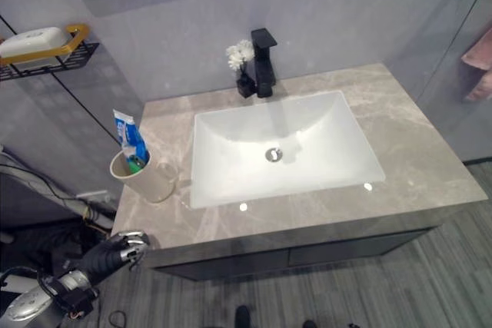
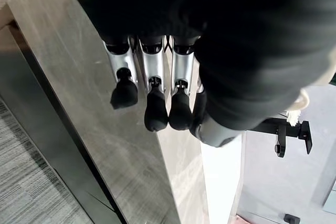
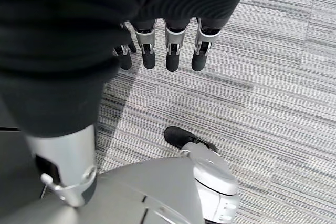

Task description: Put brush and paste in cup on sink, flatten towel.

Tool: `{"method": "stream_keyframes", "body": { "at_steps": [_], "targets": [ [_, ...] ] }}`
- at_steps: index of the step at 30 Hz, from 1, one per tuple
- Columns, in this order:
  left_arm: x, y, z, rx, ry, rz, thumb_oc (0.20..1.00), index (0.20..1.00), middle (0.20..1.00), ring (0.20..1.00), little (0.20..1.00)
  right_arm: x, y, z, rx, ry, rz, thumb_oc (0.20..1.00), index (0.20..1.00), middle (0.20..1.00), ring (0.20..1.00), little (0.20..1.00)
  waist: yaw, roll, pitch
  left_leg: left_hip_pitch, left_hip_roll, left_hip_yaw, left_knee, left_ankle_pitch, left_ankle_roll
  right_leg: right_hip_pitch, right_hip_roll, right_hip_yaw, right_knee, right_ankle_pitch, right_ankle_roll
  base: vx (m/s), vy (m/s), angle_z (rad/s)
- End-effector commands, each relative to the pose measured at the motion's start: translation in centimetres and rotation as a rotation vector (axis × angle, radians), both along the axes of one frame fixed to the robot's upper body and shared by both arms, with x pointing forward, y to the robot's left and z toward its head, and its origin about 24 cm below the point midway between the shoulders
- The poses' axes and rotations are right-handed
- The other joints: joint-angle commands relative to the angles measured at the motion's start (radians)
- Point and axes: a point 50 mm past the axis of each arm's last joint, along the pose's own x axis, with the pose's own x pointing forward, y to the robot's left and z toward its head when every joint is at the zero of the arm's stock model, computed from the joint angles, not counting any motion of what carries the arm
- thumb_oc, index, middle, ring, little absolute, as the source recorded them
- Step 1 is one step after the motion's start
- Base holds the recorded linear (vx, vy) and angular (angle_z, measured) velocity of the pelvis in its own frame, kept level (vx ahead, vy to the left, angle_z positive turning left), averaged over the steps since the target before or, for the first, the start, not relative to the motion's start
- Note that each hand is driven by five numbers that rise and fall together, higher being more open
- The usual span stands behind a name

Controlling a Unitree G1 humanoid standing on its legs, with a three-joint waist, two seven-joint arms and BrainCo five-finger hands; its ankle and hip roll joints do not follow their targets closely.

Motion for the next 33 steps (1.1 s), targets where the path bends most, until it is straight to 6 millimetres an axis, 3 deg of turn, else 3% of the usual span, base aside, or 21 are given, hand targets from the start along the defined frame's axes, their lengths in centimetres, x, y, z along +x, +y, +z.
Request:
{"method": "stream_keyframes", "body": {
  "at_steps": [1,11,15,24,33],
  "targets": [
    [2.5,0.1,2.3,0.018,-0.181,0.042,0.200,0.200,0.200,0.200,0.200,0.3,0.4,-0.1,0.004,-0.003,0.005,1.000,1.000,1.000,1.000,1.000,-0.029,-0.024,-0.015,-0.067,0.018,0.008,0.011,0.023,-0.009,0.047,-0.011,-0.001,0.039,0.000,0.023,0.03,-0.001,0.00],
    [3.0,0.1,3.2,-0.021,-0.213,0.048,0.200,0.200,0.200,0.200,0.200,-0.1,1.0,-0.4,0.022,0.026,0.005,1.000,1.000,1.000,1.000,1.000,-0.032,-0.039,-0.030,-0.037,0.027,0.019,0.004,0.016,-0.011,0.057,-0.005,0.010,0.043,0.009,0.024,0.02,-0.010,-0.03],
    [3.2,-0.9,4.7,-0.028,-0.253,-0.035,0.200,0.200,0.200,0.200,0.200,-0.1,1.3,-0.5,0.031,0.038,0.013,1.000,1.000,1.000,1.000,1.000,-0.030,-0.046,-0.039,-0.026,0.031,0.016,0.003,0.016,-0.015,0.065,0.002,0.009,0.048,0.009,0.021,0.01,-0.027,-0.07],
    [3.3,-0.9,5.8,-0.031,-0.294,-0.047,0.200,0.200,0.200,0.200,0.200,-0.6,1.3,-0.7,0.032,0.064,0.002,1.000,1.000,1.000,1.000,1.000,-0.023,-0.053,-0.050,-0.016,0.036,0.005,0.002,0.015,-0.020,0.076,0.010,0.002,0.050,0.008,0.014,0.00,-0.022,-0.02],
    [3.6,-0.1,5.6,0.024,-0.321,0.000,0.200,0.200,0.200,0.200,0.200,-0.8,1.4,-0.7,0.037,0.066,0.000,1.000,1.000,1.000,1.000,1.000,-0.021,-0.050,-0.048,-0.021,0.031,0.000,0.001,0.016,-0.021,0.081,0.010,-0.005,0.050,0.002,0.013,0.00,0.000,0.00]
  ]
}}
